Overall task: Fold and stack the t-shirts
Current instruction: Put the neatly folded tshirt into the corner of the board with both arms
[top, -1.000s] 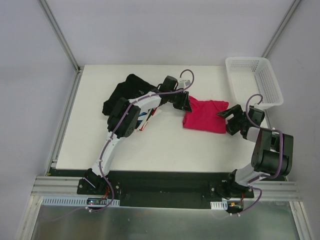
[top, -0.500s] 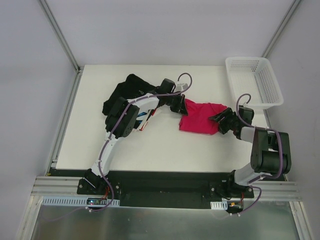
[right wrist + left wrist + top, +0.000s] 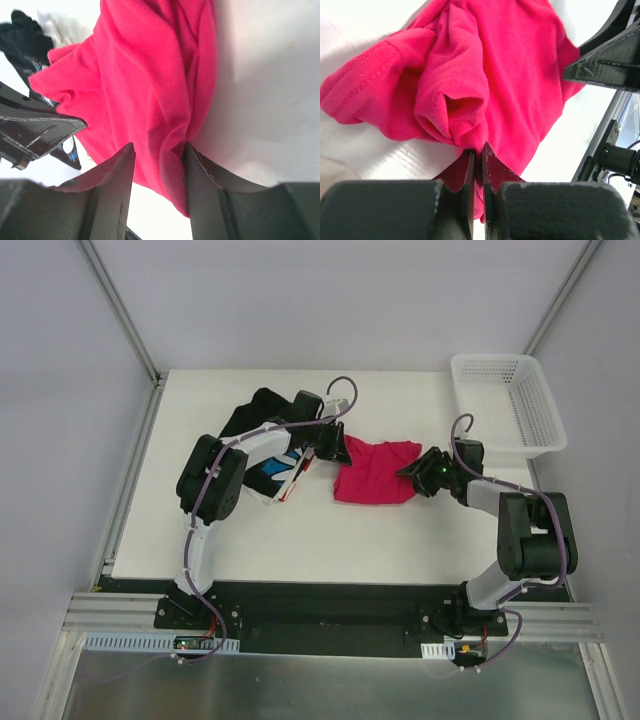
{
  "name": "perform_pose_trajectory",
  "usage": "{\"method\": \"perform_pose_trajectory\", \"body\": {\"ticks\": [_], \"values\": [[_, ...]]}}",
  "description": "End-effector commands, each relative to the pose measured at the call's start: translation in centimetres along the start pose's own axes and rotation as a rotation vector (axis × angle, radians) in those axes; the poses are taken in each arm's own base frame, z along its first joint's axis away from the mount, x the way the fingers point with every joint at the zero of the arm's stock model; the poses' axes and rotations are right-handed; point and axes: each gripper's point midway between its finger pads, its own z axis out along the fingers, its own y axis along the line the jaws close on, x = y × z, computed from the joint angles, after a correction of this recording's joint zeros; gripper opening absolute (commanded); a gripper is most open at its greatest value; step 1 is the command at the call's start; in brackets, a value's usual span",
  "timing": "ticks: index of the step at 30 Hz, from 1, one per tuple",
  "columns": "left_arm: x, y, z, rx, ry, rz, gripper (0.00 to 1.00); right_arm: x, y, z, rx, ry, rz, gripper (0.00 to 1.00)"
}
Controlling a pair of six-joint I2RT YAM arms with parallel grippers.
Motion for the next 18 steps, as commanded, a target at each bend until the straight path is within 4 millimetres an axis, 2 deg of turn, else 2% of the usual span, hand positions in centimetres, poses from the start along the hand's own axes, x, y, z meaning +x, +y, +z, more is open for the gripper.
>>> {"method": "perform_pose_trajectory", "body": {"ticks": [1,3,6,7,10,11,14,17,18], "values": [[-1.1,-2.1,-2.5,0.002,-0.053,0.075,0.00,1.7,2.7,0.6,-0.030,0.067,-0.041,0.48],[-0.3,-1.6,-2.4,-0.007,-0.038,0.064,0.00,2.4,3.3,0.6,-0.033,0.097,-0.054,0.50],[0.7,-0.9,-2.3,-0.023,-0.028,0.056,0.02,2.3,3.3,0.2,-0.010,0.104,-0.098,0.57],[0.8,-0.7,-2.3,-0.029,-0.032,0.059,0.18,2.1,3.4,0.0,-0.003,0.100,-0.118,0.60],[2.2,0.5,-2.2,-0.064,-0.018,0.049,0.44,1.3,3.8,-0.3,-0.001,0.091,-0.138,0.63],[3.3,0.9,-2.2,-0.075,-0.001,0.038,0.63,0.9,3.8,-0.4,-0.003,0.085,-0.134,0.63],[3.9,0.9,-2.4,-0.074,-0.010,0.048,0.76,0.7,4.3,-0.9,-0.016,0.068,-0.142,0.63],[4.4,0.1,-2.7,-0.077,-0.010,0.059,0.79,1.0,4.3,-2.3,-0.004,0.061,-0.177,0.63],[4.6,-0.2,-2.8,-0.077,-0.010,0.065,0.82,1.4,3.2,-2.9,0.050,0.070,-0.177,0.64]]}}
